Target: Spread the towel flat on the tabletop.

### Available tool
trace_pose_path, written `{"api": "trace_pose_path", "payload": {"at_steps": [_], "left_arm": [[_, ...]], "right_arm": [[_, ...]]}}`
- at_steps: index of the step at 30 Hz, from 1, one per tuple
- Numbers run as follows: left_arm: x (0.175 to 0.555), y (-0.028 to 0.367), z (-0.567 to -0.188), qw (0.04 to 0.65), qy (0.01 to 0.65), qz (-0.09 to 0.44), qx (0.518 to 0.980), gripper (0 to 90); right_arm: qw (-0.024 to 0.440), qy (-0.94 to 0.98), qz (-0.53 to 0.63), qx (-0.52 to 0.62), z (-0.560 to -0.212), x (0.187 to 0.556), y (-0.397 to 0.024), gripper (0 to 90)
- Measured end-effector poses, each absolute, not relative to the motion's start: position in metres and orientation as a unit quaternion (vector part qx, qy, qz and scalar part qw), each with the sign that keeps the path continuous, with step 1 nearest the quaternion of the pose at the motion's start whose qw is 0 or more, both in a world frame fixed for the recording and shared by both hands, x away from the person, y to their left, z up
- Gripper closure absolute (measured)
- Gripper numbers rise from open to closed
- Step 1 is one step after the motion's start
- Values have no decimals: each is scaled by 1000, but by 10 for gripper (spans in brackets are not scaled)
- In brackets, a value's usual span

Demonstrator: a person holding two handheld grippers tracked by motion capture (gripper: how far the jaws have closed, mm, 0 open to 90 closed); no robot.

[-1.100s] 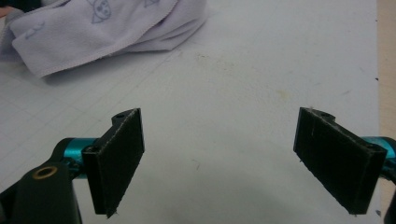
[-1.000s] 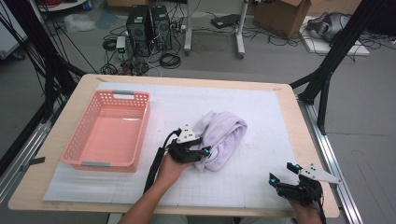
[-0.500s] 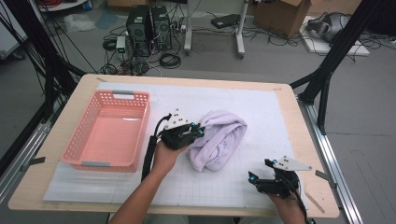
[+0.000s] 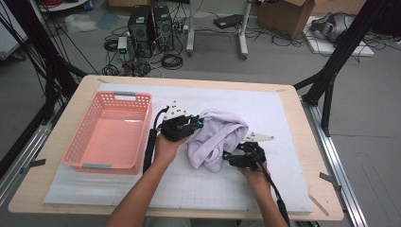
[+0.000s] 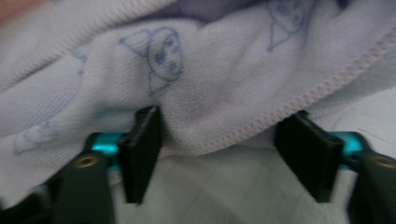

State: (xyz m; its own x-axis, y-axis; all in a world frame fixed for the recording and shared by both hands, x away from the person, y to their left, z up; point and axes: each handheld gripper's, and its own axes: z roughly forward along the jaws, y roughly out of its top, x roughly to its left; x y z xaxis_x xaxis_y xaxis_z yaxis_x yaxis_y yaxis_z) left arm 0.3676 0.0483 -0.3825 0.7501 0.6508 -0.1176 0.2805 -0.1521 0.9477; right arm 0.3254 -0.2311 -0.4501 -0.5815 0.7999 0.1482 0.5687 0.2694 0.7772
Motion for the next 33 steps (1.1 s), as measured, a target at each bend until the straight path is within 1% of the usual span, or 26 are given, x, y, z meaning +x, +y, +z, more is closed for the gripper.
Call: {"api": "trace_pose_path", "payload": {"at_steps": [1, 2, 3, 4, 5, 6, 7, 9, 10, 11, 12, 17, 19, 21, 22, 26, 27, 28, 29, 32, 33], "left_arm": [[368, 52, -382, 574, 317, 162, 737, 797], [368, 52, -382, 574, 317, 162, 737, 796], [368, 55, -382, 572, 321, 162, 737, 797], [368, 55, -382, 572, 321, 162, 737, 796], [368, 58, -381, 573, 325, 161, 735, 796], [368, 59, -381, 574, 327, 161, 733, 797], [368, 59, -380, 574, 327, 163, 733, 796], [367, 59, -379, 576, 326, 161, 732, 796], [367, 58, -379, 575, 325, 161, 734, 796], [366, 55, -379, 573, 324, 160, 736, 796], [366, 54, -379, 572, 323, 159, 737, 796], [368, 47, -382, 575, 329, 155, 733, 798], [370, 44, -385, 573, 330, 152, 735, 798], [373, 41, -388, 571, 334, 150, 735, 798], [373, 41, -388, 571, 334, 150, 735, 798], [382, 36, -398, 569, 355, 140, 728, 799], [383, 36, -399, 568, 357, 139, 729, 798], [383, 36, -399, 568, 357, 139, 729, 798], [385, 34, -400, 567, 357, 142, 728, 798], [386, 31, -402, 563, 357, 137, 733, 798], [387, 28, -402, 558, 351, 141, 738, 798]], "right_arm": [[145, 790, 404, 438, -451, 327, -226, 385], [154, 789, 400, 439, -451, 327, -225, 464], [148, 786, 404, 444, -451, 326, -225, 556], [133, 785, 407, 449, -451, 326, -227, 630], [124, 787, 410, 445, -451, 324, -229, 761], [116, 790, 409, 441, -452, 321, -231, 802], [108, 792, 412, 437, -452, 318, -233, 825], [87, 798, 412, 430, -451, 309, -241, 843], [87, 798, 412, 430, -451, 309, -241, 843], [72, 805, 414, 420, -450, 298, -251, 852], [70, 811, 411, 410, -450, 291, -255, 856], [37, 833, 393, 389, -443, 250, -282, 857], [39, 835, 393, 384, -441, 236, -291, 856], [52, 833, 393, 385, -440, 230, -300, 847], [53, 831, 396, 388, -439, 231, -303, 826], [89, 808, 424, 400, -427, 237, -310, 600], [100, 801, 434, 401, -423, 239, -312, 571], [100, 801, 434, 401, -423, 239, -312, 571], [132, 790, 447, 398, -413, 242, -313, 487], [166, 778, 466, 388, -399, 252, -310, 445], [169, 776, 474, 380, -396, 257, -307, 444]]}}
